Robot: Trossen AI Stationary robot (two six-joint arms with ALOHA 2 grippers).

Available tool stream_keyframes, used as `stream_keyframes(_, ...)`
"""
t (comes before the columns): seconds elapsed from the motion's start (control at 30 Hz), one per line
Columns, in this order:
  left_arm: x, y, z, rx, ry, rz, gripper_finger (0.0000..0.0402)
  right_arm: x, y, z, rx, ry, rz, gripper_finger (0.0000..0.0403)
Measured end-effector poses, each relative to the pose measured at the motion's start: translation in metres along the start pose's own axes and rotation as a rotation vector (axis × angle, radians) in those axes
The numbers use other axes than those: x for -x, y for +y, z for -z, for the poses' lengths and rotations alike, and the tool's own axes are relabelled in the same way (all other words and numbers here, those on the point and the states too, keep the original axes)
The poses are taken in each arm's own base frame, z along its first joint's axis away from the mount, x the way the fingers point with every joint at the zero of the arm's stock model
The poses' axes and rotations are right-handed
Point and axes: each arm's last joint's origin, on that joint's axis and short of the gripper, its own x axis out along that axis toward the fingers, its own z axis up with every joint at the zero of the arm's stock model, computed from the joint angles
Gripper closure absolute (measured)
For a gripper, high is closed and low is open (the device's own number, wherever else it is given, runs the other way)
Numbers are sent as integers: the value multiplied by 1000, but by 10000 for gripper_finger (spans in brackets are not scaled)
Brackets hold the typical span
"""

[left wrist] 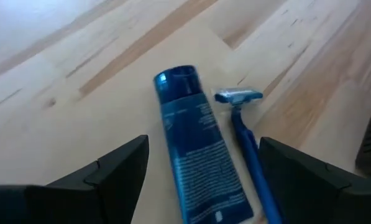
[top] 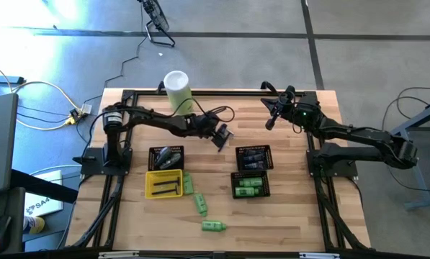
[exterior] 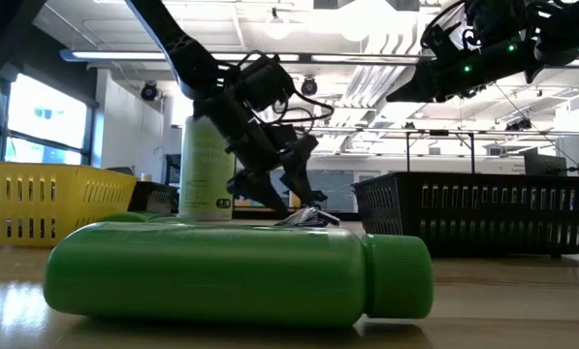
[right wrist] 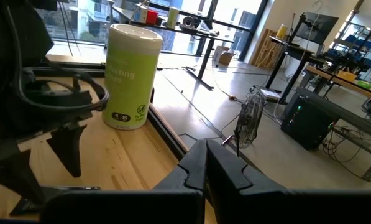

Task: Pick & Place Travel size toiletries
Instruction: Put the blue shave cream tub into the top right black bin

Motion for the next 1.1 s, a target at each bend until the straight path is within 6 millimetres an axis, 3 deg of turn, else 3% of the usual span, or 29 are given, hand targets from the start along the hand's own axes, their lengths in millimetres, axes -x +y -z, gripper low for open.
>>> stream_keyframes(0.43, -21, 5, 12, 6, -13, -70, 100, 0, 0, 0, 0, 0, 0, 400)
stream_keyframes(0.83, -22, 11, 15, -123, -37, -233, 100, 0, 0, 0, 0, 0, 0, 400)
stream_keyframes(1.1, -22, 12, 15, -133, -25, -207, 100, 0, 0, 0, 0, 0, 0, 400)
